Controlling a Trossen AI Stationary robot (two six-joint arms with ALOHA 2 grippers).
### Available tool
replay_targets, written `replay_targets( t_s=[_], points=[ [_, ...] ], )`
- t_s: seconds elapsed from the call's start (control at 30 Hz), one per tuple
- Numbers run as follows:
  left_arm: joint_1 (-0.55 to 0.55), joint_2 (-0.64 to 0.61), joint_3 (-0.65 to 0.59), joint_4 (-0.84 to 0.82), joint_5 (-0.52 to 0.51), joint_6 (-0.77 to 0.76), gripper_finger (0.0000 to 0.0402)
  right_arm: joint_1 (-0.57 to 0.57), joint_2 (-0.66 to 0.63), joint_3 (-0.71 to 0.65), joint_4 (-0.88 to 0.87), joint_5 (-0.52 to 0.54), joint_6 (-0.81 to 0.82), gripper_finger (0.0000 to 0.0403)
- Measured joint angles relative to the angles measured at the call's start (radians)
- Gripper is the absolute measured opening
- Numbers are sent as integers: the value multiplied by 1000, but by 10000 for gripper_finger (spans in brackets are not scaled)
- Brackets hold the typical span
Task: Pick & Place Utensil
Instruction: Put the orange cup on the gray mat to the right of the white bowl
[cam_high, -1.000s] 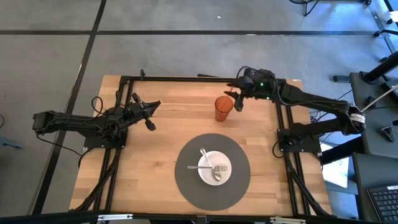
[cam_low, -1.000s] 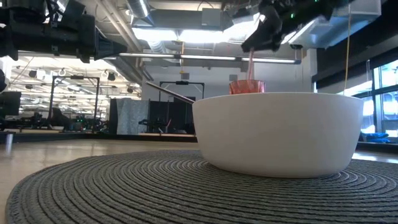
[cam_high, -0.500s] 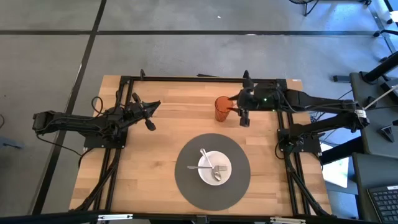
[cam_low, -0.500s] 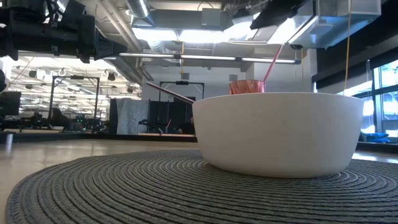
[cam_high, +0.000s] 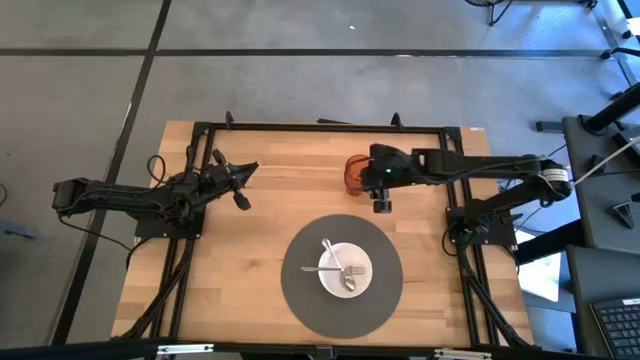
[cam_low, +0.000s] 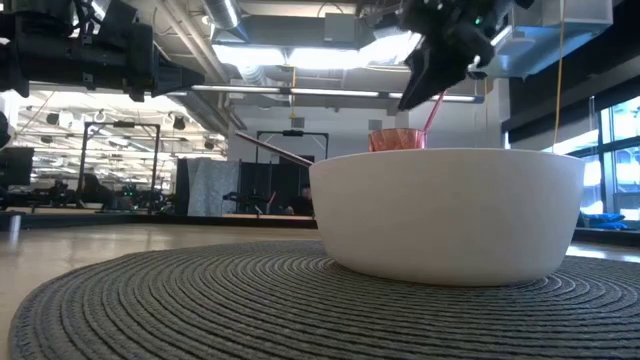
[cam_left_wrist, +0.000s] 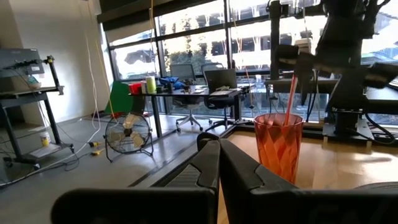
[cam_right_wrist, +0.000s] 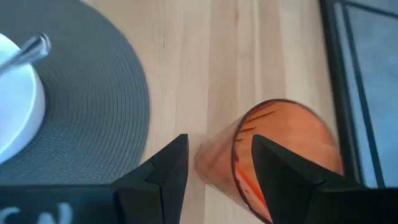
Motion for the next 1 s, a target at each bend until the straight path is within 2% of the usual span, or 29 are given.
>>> replay_targets(
  t_s=[0.2, 0.37, 0.63, 0.8, 1.0],
  points=[
    [0, 0, 0, 0, 0, 1, 3, -5, 69, 0, 1, 1, 0, 174],
    [0, 0, 0, 0, 0, 1, 3, -6, 106, 0, -9, 70, -4, 174],
    [0, 0, 0, 0, 0, -4, 3, -18, 112, 0, -17, 77, 4, 168],
    [0, 0, 0, 0, 0, -5, 3, -26, 123, 0, -42, 63, 5, 120],
    [0, 0, 0, 0, 0, -7, 3, -26, 128, 0, -49, 55, -7, 20]
  ],
)
